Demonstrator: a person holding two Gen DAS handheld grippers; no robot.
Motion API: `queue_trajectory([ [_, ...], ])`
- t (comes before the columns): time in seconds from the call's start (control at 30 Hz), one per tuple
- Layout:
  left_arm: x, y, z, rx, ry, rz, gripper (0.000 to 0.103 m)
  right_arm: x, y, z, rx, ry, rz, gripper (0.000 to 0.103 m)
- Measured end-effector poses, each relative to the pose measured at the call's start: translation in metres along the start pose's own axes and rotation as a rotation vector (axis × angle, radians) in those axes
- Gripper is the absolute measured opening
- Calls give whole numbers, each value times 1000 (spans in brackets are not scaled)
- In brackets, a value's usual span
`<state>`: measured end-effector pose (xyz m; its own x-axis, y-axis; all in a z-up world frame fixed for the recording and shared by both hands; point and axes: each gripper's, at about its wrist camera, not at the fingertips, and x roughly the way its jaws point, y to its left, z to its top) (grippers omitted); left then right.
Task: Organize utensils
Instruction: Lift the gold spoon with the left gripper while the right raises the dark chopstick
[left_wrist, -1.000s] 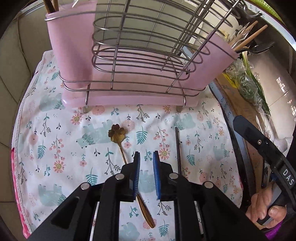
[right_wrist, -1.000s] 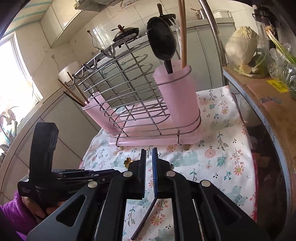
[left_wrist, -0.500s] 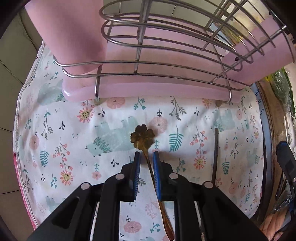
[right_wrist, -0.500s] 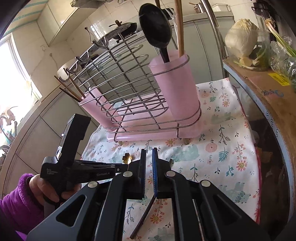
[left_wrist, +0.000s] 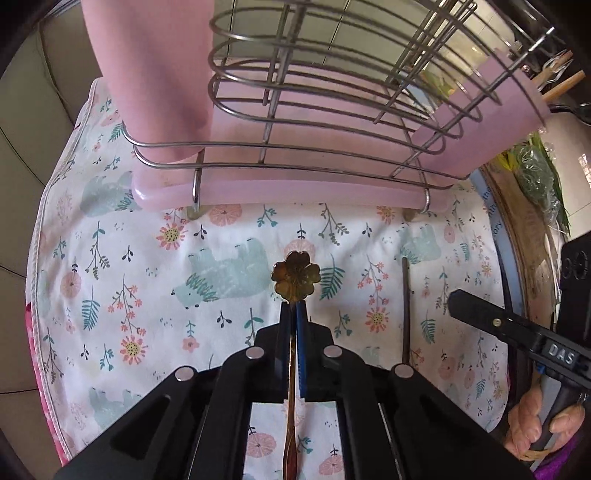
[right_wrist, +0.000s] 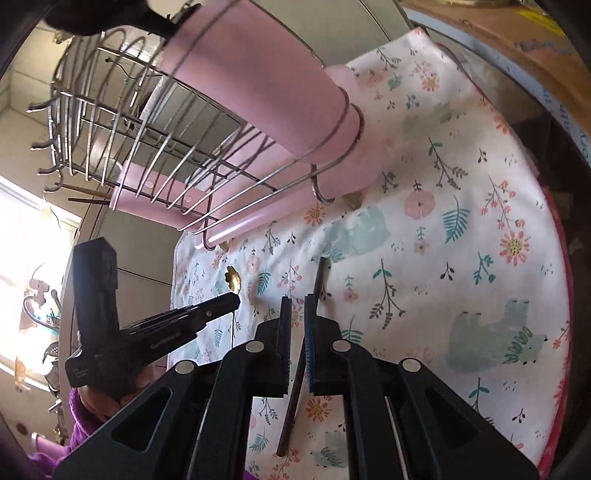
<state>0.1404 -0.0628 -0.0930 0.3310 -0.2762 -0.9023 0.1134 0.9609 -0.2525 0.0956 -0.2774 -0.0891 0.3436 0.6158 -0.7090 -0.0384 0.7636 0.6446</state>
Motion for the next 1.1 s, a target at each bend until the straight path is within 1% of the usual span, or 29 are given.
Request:
queue_trajectory([
  [0.07, -7, 2, -5, -8, -16, -32, 2, 10, 3, 1, 4, 31, -14, 12],
  [0.1, -10, 5, -7, -15, -23, -47, 2, 14, 5, 1, 0, 41, -19, 23],
  [0.13, -13, 8, -8, -21, -29, -59, 2, 20, 8, 1, -8, 53, -30, 31],
  [0.2, -17, 12, -9, -28, -39, -77, 2, 28, 15, 1, -29, 68, -65, 32],
  [0.4, -29, 33, -10, -54, -63, -121, 2, 51, 30, 3, -69, 108, -181, 32],
  [0.5, -36, 41, -10, -62, -75, -137, 2, 58, 34, 3, -78, 100, -211, 32],
  [0.53, -38, 44, -11, -64, -78, -141, 2, 62, 36, 2, -92, 93, -224, 30],
  [0.57, -42, 49, -13, -66, -82, -144, 2, 65, 39, 1, -106, 83, -250, 26],
  [0.6, -43, 48, -13, -68, -86, -146, 2, 65, 40, 0, -116, 72, -276, 13],
  [0.63, -46, 51, -14, -70, -91, -148, 2, 65, 39, -1, -120, 61, -281, 8],
  [0.73, -59, 59, -18, -73, -115, -150, 2, 63, 37, -5, -107, 36, -246, 6],
  [0.77, -65, 62, -19, -74, -127, -151, 2, 59, 38, -6, -107, 17, -215, 6],
  [0.83, -73, 62, -22, -71, -158, -143, 2, 49, 42, -8, -128, -18, -186, 5],
  [0.87, -78, 62, -24, -67, -180, -136, 2, 41, 48, -11, -155, -51, -156, 5],
  [0.93, -93, 64, -30, -61, -228, -130, 2, 27, 58, -15, -196, -100, -135, 5],
  [1.03, -116, 68, -38, -70, -312, -130, 2, 3, 73, -23, -258, -186, -78, 5],
  [1.1, -132, 68, -43, -81, -368, -131, 2, -15, 83, -28, -305, -248, -65, 5],
])
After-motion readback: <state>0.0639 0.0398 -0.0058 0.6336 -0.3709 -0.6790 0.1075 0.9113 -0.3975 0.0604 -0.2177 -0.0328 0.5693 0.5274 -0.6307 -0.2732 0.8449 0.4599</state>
